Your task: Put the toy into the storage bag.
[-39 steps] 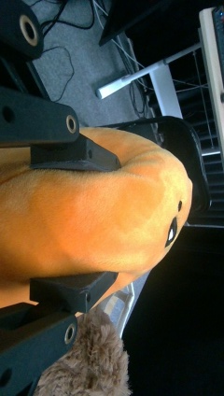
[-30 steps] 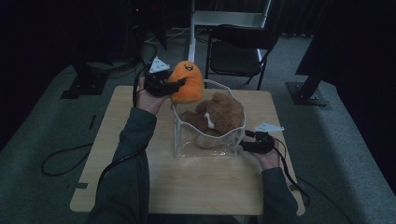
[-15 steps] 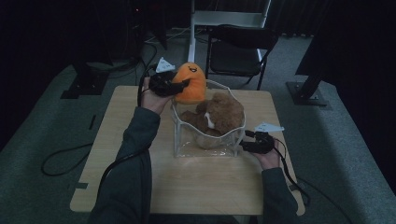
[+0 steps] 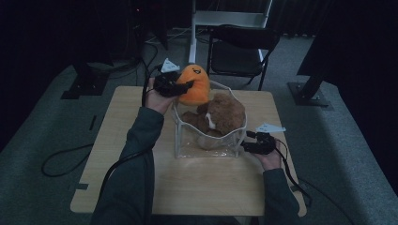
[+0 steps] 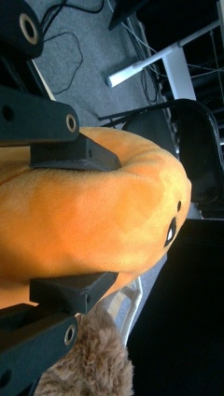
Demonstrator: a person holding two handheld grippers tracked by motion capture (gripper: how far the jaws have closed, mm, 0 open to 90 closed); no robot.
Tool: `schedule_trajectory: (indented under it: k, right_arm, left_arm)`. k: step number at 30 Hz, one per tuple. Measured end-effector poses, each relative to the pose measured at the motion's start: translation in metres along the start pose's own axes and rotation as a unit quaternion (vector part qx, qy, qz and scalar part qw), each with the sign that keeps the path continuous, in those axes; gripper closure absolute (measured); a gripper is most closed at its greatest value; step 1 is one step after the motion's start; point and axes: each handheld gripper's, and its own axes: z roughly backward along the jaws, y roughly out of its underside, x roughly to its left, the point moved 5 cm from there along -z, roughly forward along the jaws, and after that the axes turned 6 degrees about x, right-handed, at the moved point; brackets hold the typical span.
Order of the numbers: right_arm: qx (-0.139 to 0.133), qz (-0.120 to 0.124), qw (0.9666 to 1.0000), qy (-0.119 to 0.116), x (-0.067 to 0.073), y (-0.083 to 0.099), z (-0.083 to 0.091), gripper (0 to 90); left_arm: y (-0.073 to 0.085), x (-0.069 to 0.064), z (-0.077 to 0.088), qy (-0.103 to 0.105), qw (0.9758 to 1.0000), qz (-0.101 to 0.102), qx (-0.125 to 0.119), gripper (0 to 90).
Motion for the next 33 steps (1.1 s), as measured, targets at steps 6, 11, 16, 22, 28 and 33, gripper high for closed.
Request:
schedule_trajectory:
  k: [6, 11, 16, 22, 28, 33]
  right_arm:
    - [0.000, 0.000, 1.0000, -0.001, 0.000, 0.000, 0.000, 35.0]
    - [0.000, 0.000, 1.0000, 0.000, 0.000, 0.000, 0.000, 35.0]
    - [0.000, 0.000, 1.0000, 0.000, 0.000, 0.000, 0.000, 35.0]
    - [0.000, 0.000, 1.0000, 0.000, 0.000, 0.000, 0.000, 35.0]
    - [0.000, 0.000, 1.0000, -0.001, 0.000, 0.000, 0.000, 34.9]
    - [0.000, 0.000, 1.0000, 0.000, 0.000, 0.000, 0.000, 34.9]
  left_arm:
    - [-0.001, -0.002, -0.001, 0.002, 1.0000, 0.001, 0.000, 50.0]
    - [-0.002, -0.005, -0.003, 0.007, 1.0000, -0.001, 0.000, 50.1]
    - [-0.004, -0.009, -0.006, 0.011, 0.9999, -0.005, 0.000, 50.1]
    - [-0.002, -0.011, -0.011, 0.012, 0.9998, -0.010, 0.011, 50.0]
    - [0.001, -0.009, -0.016, 0.006, 0.9996, -0.009, 0.025, 50.0]
    - [0.004, -0.007, -0.018, 0.006, 0.9994, -0.007, 0.033, 50.0]
